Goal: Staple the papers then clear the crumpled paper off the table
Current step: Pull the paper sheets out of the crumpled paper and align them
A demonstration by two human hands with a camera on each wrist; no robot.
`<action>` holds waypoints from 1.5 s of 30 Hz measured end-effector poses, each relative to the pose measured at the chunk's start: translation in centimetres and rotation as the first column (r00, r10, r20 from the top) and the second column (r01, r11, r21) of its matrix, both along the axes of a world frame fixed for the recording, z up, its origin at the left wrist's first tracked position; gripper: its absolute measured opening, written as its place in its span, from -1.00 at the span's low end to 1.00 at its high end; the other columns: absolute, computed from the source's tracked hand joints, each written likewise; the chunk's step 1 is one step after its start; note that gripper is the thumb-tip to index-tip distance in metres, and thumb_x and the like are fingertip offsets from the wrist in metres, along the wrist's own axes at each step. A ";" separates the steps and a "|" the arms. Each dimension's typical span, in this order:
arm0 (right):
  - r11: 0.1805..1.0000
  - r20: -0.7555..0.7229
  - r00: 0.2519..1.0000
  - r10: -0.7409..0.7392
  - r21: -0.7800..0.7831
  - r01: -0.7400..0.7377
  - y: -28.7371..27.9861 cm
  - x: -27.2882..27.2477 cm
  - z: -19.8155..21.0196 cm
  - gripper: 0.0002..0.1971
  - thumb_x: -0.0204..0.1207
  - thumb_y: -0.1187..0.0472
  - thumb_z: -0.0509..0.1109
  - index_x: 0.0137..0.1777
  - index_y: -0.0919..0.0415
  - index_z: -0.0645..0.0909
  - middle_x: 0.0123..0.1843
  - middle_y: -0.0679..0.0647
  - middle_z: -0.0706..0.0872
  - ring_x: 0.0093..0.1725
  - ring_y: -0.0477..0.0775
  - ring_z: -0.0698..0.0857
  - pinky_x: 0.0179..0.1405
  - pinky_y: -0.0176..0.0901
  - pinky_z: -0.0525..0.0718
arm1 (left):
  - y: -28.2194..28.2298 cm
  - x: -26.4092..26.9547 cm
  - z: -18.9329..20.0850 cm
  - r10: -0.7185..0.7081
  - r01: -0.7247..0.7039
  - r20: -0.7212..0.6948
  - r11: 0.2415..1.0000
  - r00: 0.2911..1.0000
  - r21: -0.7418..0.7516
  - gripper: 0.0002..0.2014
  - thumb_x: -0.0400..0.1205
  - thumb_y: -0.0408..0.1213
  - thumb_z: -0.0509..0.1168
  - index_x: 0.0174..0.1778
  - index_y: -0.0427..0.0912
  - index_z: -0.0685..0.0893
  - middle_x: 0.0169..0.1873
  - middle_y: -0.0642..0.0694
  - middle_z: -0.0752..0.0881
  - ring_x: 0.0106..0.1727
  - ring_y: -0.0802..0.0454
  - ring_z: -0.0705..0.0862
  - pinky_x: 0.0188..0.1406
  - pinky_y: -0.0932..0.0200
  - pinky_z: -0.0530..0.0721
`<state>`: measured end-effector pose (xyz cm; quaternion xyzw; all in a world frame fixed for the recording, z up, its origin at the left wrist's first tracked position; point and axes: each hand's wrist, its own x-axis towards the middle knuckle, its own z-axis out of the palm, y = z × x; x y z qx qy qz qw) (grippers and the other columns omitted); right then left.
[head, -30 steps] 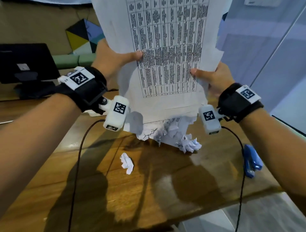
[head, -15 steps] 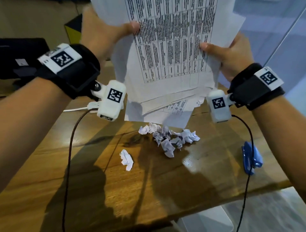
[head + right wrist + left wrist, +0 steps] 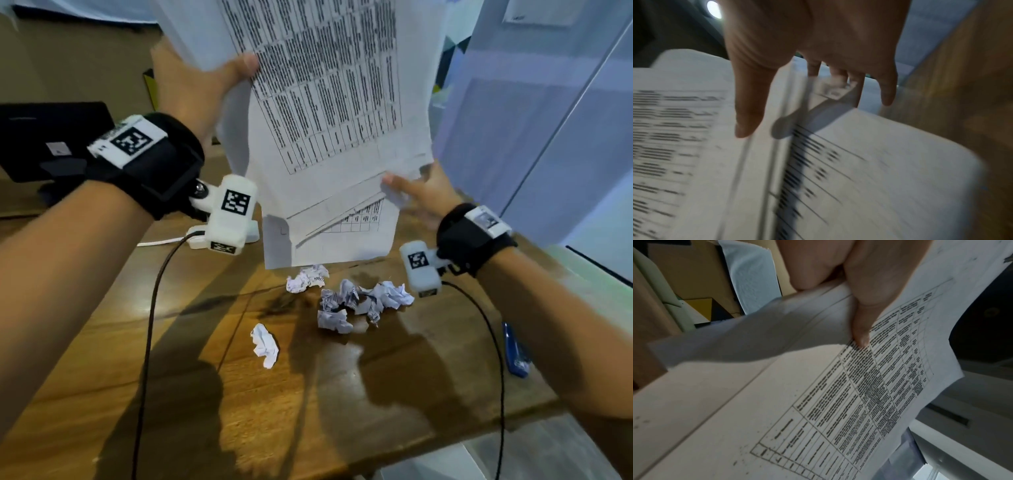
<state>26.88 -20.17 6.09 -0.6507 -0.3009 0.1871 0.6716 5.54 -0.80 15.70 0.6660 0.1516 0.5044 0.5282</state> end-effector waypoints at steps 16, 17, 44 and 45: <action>0.999 -0.047 0.998 -0.041 0.015 0.042 2.8 -0.6 -3.5 -0.57 0.49 0.54 0.31 0.37 0.37 0.46 0.32 0.26 0.64 0.24 0.20 0.65 0.25 0.06 0.66 | 4.4 -0.3 -2.0 -0.017 0.009 -0.113 0.997 0.993 -0.073 -0.37 0.35 -0.25 0.57 0.33 -0.32 0.58 0.19 -0.10 0.71 0.15 0.10 0.71 0.08 0.30 0.73; 1.000 -0.039 0.999 -0.026 0.016 0.026 3.0 -0.8 -3.6 -0.57 0.47 0.44 0.39 0.35 0.39 0.49 0.31 0.25 0.67 0.22 0.17 0.68 0.25 0.04 0.67 | 4.4 -0.3 -2.2 -0.025 0.015 -0.126 0.997 0.992 -0.076 -0.35 0.33 -0.24 0.58 0.33 -0.34 0.58 0.21 -0.12 0.71 0.15 0.08 0.70 0.11 0.24 0.72; 0.978 -0.039 0.996 0.078 0.196 -0.069 6.0 -2.0 4.9 -0.34 0.04 0.43 0.67 0.20 0.35 0.58 0.04 0.15 0.76 0.07 0.14 0.78 0.12 0.17 0.74 | 5.0 2.8 -3.8 0.026 0.011 -0.276 0.991 0.961 0.132 -0.42 0.41 -0.31 0.55 0.34 -0.33 0.56 0.15 -0.10 0.68 0.15 0.11 0.61 -0.16 0.56 0.65; 0.988 -0.028 0.998 0.056 0.146 -0.051 5.9 -2.2 4.5 -0.43 0.13 0.45 0.65 0.17 0.32 0.59 0.05 0.15 0.75 0.08 0.13 0.77 0.13 0.15 0.74 | 5.1 3.0 -4.4 0.020 0.022 -0.305 0.991 0.952 0.132 -0.40 0.40 -0.30 0.55 0.35 -0.32 0.56 0.21 -0.14 0.68 0.16 0.11 0.60 -0.10 0.51 0.63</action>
